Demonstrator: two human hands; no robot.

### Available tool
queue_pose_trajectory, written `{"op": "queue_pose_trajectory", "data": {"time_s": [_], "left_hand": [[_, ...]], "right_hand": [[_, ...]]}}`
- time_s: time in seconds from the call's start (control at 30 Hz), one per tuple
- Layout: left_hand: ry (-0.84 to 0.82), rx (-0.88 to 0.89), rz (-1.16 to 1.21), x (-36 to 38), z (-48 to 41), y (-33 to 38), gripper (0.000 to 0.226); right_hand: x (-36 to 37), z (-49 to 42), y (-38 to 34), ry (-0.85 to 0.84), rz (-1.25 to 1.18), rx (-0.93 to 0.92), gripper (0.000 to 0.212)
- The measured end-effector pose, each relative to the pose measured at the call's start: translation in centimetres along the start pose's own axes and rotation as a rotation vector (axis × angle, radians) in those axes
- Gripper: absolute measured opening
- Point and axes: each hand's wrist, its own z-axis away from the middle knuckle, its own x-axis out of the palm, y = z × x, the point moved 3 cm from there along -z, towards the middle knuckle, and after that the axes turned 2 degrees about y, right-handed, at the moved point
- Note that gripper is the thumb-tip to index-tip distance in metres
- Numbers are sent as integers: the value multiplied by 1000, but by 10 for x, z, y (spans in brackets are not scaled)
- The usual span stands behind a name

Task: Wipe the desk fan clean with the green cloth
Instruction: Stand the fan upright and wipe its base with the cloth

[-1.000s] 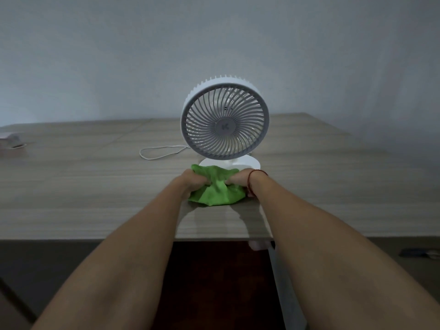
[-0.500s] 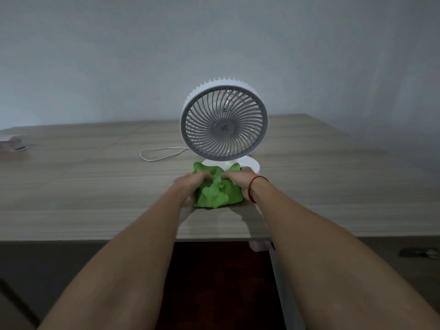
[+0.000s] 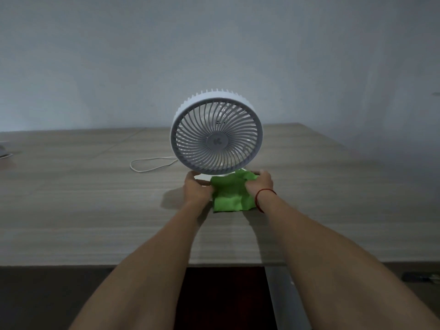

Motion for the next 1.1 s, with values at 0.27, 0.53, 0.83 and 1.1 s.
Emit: {"op": "queue_pose_trajectory", "data": {"time_s": [0.27, 0.53, 0.83, 1.1], "left_hand": [[76, 141, -631, -13, -20, -26, 51], [-95, 167, -891, -6, -20, -28, 63], [-100, 179, -925, -5, -20, -28, 61], [-97, 185, -937, -4, -19, -29, 61]], "right_hand": [[9, 10, 4, 373, 689, -432, 35], [37, 19, 13, -33, 918, -634, 55], [42, -38, 7, -222, 879, -320, 48], [41, -12, 12, -183, 833, -432, 51]]}}
